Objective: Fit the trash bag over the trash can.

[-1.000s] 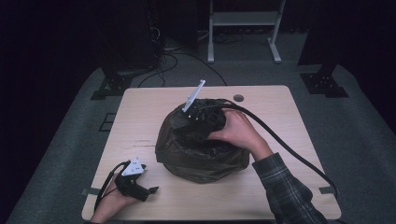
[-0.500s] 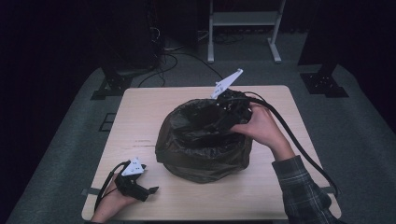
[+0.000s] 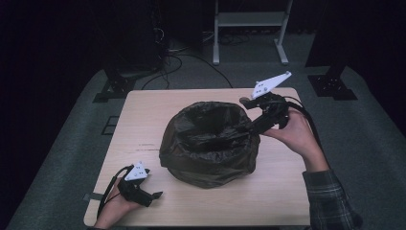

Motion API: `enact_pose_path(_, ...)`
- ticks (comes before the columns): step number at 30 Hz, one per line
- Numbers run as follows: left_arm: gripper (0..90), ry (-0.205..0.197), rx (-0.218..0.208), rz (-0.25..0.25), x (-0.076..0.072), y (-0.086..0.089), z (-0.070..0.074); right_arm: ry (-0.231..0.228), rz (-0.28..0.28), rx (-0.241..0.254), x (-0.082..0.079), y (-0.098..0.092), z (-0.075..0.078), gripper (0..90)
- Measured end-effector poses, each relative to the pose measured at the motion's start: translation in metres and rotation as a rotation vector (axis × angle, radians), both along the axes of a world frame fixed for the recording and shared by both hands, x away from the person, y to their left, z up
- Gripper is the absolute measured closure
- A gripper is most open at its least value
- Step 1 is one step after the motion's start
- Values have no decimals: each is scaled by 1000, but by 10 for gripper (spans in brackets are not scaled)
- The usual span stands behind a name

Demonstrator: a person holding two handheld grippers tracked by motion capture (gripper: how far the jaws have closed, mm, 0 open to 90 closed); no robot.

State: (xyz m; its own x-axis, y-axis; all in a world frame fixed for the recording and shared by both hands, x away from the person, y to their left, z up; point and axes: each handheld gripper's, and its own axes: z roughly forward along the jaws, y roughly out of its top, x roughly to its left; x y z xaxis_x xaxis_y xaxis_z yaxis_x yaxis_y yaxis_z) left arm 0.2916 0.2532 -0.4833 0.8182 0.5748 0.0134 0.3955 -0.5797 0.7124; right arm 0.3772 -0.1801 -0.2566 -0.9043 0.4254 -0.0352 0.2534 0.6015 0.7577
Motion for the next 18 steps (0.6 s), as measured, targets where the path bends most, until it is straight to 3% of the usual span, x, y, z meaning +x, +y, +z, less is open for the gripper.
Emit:
enact_pose_path(6,0,0,0,0,0,0,0,9,-38,18,-5,-26,-2,96)
enact_pose_path(18,0,0,-1,12,-1,0,0,-6,-142,58,-16,-77,-22,97)
